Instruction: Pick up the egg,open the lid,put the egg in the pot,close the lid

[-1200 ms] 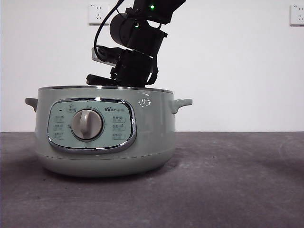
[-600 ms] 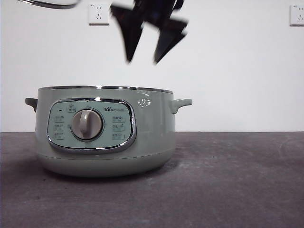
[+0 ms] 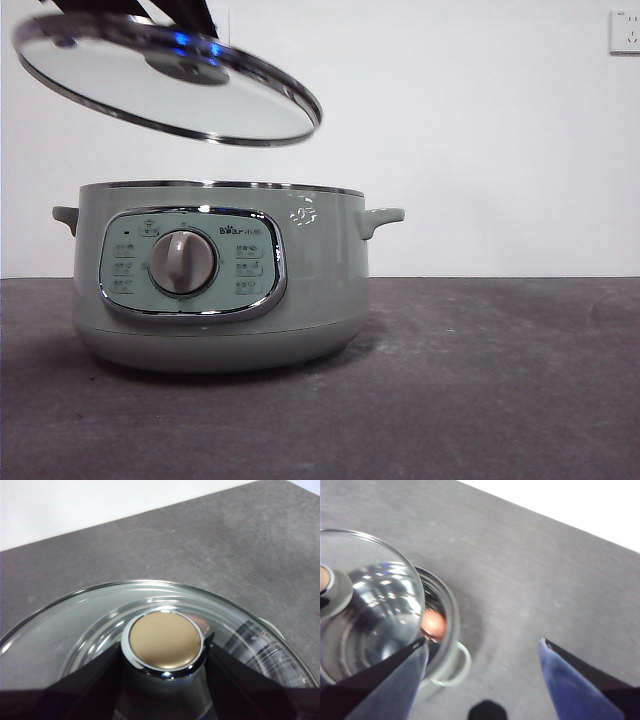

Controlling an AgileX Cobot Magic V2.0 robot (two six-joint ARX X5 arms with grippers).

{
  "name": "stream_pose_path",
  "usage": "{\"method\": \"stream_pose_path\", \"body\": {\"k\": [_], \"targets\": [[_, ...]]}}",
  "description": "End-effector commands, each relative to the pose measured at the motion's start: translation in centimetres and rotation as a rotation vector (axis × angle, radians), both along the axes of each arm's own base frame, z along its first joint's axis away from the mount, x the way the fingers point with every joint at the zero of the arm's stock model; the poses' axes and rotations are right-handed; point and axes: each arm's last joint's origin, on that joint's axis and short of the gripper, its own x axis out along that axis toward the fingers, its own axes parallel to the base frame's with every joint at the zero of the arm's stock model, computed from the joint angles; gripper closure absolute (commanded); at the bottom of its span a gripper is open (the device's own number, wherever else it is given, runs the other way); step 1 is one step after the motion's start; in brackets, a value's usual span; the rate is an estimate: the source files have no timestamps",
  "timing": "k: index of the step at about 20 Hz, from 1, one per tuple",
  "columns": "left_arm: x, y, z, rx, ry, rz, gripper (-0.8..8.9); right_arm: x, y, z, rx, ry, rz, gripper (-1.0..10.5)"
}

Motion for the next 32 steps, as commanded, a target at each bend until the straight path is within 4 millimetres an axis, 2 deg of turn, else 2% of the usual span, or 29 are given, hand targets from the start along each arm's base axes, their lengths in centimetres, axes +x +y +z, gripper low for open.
{"method": "stream_pose_path", "body": {"k": [1, 5, 10, 25, 26, 27, 29, 30, 32], "targets": [[0.5, -0.7, 0.7, -0.042, -0.060, -0.011, 8.22, -0.3, -0.9, 0.2, -0.003, 0.005, -0.046, 5.7], [1.7, -2.4, -0.9, -0.026, -0.031, -0.040, 8.22, -0.5, -1.9, 0.2, -0.021, 0.026, -0.106, 5.7], [3.0, -3.7, -3.3, 0.015, 0.041, -0.048, 8.22, -0.6, -2.2, 0.1, -0.032, 0.042, -0.113, 5.7], [2.2, -3.0, -5.4, 0.144, 0.244, -0.022, 8.12, -0.6, -2.2, 0.1, -0.034, 0.044, -0.112, 5.7], [2.2, -3.0, -5.5, 0.149, 0.251, -0.021, 7.85, -0.6, -2.1, 0.1, -0.034, 0.045, -0.111, 5.7], [2.1, -3.0, -5.5, 0.151, 0.253, -0.021, 6.95, -0.6, -2.1, 0.1, -0.034, 0.045, -0.111, 5.7], [2.2, -3.0, -5.5, 0.148, 0.247, -0.019, 4.38, -0.6, -2.1, 0.1, -0.033, 0.045, -0.111, 5.7], [2.2, -3.0, -5.4, 0.146, 0.241, -0.016, 3.73, -0.6, -2.1, 0.1, -0.033, 0.045, -0.111, 5.7], [2.4, -3.0, -5.3, 0.155, 0.213, 0.015, 3.69, -0.6, -2.1, 0.1, -0.033, 0.045, -0.111, 5.7]]}}
